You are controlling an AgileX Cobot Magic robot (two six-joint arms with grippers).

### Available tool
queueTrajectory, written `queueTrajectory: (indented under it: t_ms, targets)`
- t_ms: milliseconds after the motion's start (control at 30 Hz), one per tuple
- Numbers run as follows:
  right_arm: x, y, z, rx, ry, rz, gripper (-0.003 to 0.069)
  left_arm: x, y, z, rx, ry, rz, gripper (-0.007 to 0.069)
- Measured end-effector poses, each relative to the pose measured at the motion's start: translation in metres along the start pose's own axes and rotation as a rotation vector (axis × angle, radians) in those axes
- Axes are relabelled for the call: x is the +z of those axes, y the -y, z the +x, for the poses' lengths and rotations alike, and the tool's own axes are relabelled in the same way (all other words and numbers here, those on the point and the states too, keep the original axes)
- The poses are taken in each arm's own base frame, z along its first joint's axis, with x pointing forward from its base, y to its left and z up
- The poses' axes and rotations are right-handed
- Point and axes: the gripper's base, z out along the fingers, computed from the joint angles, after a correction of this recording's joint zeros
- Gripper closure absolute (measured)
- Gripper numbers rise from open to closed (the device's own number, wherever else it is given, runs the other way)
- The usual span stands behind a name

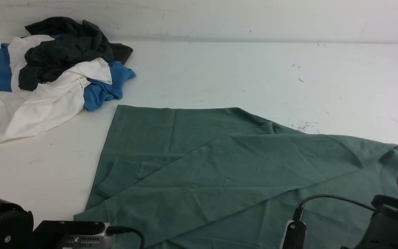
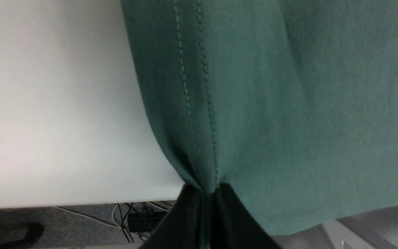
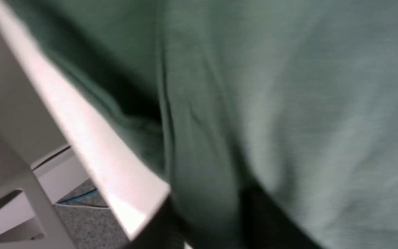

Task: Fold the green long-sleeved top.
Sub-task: Use both arms simultaneously to clamp the lower edge of the clothing fabric, then use both arms to drag the lower edge of the fabric forward and fold it over the upper edge

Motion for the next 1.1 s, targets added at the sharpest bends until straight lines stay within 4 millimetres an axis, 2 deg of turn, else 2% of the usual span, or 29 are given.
queueTrajectory:
  t_ms: [33, 167, 267, 367, 400, 433, 467, 533, 600, 767, 800, 833, 867, 900, 1000, 1067, 1100]
  targets:
    - [0.000, 0.000, 0.000, 0.007, -0.003, 0.000, 0.0564, -0.002, 0.000, 0.002, -0.002, -0.002, 0.004, 0.0608]
    - [-0.005, -0.001, 0.002, 0.018, -0.014, -0.011, 0.0631, -0.012, 0.000, 0.010, -0.006, 0.017, 0.038, 0.0608]
    - [-0.013, -0.003, 0.005, 0.030, -0.022, -0.021, 0.0631, -0.026, 0.002, 0.012, -0.003, 0.053, 0.067, 0.0608]
    - [-0.037, 0.000, 0.003, 0.036, 0.009, 0.015, 0.0631, -0.060, 0.009, 0.007, -0.001, 0.159, 0.115, 0.0608]
    - [-0.039, 0.001, 0.004, 0.035, 0.013, 0.023, 0.0631, -0.060, 0.009, 0.007, -0.002, 0.158, 0.115, 0.0608]
    - [-0.054, 0.005, 0.002, 0.029, 0.025, 0.067, 0.0631, -0.076, 0.013, 0.003, 0.001, 0.204, 0.122, 0.0608]
    - [-0.054, 0.005, 0.002, 0.028, 0.022, 0.071, 0.0631, -0.080, 0.013, 0.001, 0.003, 0.216, 0.123, 0.0608]
    - [-0.079, 0.015, -0.004, 0.028, 0.053, 0.156, 0.0631, -0.106, 0.018, -0.009, 0.008, 0.300, 0.120, 0.0608]
    - [-0.090, 0.020, -0.007, 0.031, 0.066, 0.194, 0.0632, -0.118, 0.020, -0.015, 0.010, 0.337, 0.113, 0.0608]
    - [-0.134, 0.060, -0.016, 0.103, 0.173, 0.344, 0.0632, -0.169, 0.031, -0.048, 0.007, 0.468, 0.046, 0.0608]
    - [-0.136, 0.062, -0.016, 0.107, 0.177, 0.348, 0.0632, -0.171, 0.032, -0.050, 0.008, 0.473, 0.043, 0.0608]
    - [-0.151, 0.077, -0.017, 0.142, 0.236, 0.388, 0.0632, -0.183, 0.037, -0.066, 0.009, 0.501, 0.013, 0.0608]
    - [-0.152, 0.078, -0.017, 0.146, 0.239, 0.391, 0.0632, -0.182, 0.038, -0.070, 0.008, 0.498, 0.007, 0.0608]
    - [-0.164, 0.091, -0.018, 0.170, 0.277, 0.416, 0.0632, -0.192, 0.041, -0.086, -0.005, 0.520, -0.004, 0.0608]
    - [-0.178, 0.115, -0.022, 0.197, 0.307, 0.433, 0.0632, -0.201, 0.041, -0.117, -0.048, 0.524, -0.011, 0.0608]
    - [-0.177, 0.127, -0.026, 0.208, 0.303, 0.425, 0.0632, -0.203, 0.040, -0.134, -0.069, 0.525, -0.007, 0.0608]
    - [-0.177, 0.144, -0.031, 0.227, 0.304, 0.413, 0.0632, -0.204, 0.036, -0.155, -0.088, 0.523, 0.000, 0.0608]
